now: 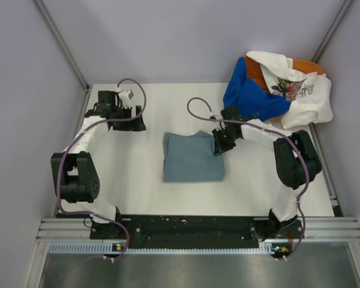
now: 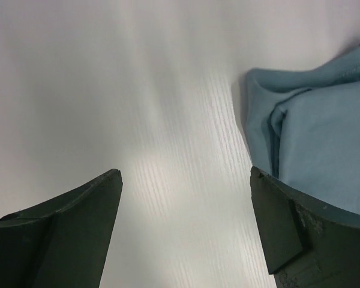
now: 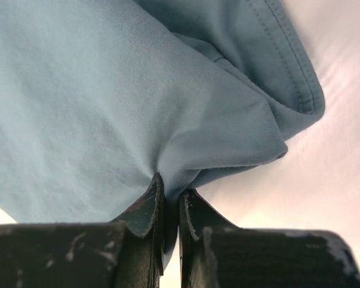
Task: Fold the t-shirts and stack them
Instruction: Put the neatly folded tshirt into the corner of the board with the right arm
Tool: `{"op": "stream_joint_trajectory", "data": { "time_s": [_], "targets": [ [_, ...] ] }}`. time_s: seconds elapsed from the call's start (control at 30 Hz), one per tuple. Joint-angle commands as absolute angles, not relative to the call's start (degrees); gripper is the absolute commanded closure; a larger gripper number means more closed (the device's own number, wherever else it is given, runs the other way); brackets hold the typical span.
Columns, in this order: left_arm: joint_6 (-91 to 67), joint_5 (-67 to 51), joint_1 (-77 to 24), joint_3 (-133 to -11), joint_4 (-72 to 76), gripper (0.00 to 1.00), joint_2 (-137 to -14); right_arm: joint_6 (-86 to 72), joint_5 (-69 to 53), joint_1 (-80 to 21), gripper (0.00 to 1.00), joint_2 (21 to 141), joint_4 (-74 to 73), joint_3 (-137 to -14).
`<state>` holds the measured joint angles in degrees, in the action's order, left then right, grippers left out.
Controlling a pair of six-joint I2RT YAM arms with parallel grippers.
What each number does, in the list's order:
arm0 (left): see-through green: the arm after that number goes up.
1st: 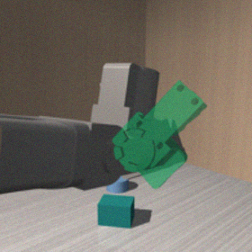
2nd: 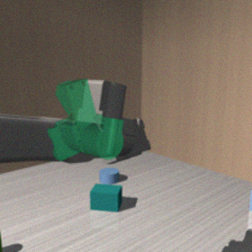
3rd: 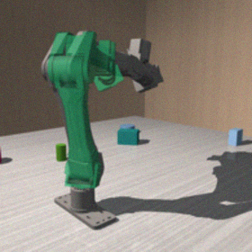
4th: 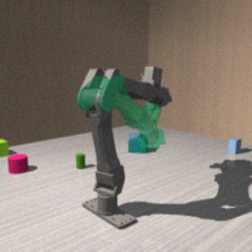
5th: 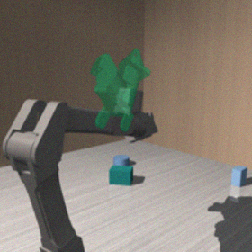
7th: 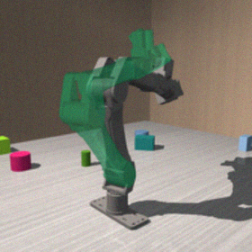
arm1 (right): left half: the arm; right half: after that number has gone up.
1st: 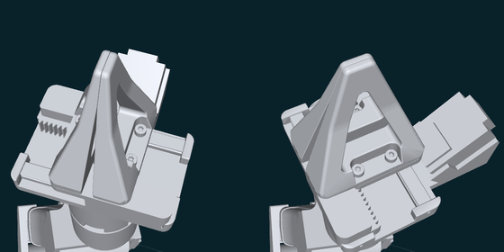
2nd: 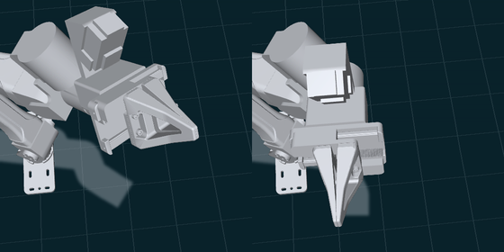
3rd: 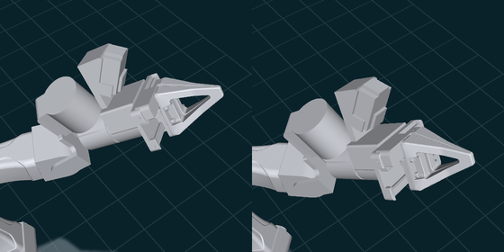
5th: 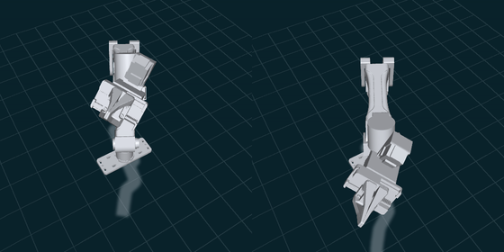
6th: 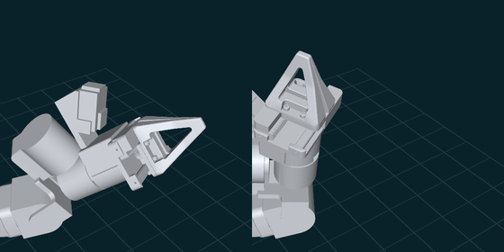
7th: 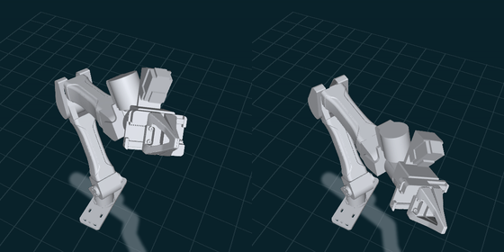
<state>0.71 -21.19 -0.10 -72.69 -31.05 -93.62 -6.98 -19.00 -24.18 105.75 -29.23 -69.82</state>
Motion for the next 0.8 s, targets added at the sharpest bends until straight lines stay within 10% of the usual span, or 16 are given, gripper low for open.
{"op": "stream_joint_trajectory", "data": {
  "time_s": [0.0,0.77],
  "targets": [
    [2.90,-24.52,-0.53,-72.25,-29.62,0.09,-90.62,3.16,-7.67,-25.75,1.00,99.32,-42.08,-67.50],
    [4.30,-31.73,-0.61,-70.66,-26.63,0.07,-84.38,11.58,33.38,-11.34,1.00,89.66,-51.68,-56.17]
  ]
}}
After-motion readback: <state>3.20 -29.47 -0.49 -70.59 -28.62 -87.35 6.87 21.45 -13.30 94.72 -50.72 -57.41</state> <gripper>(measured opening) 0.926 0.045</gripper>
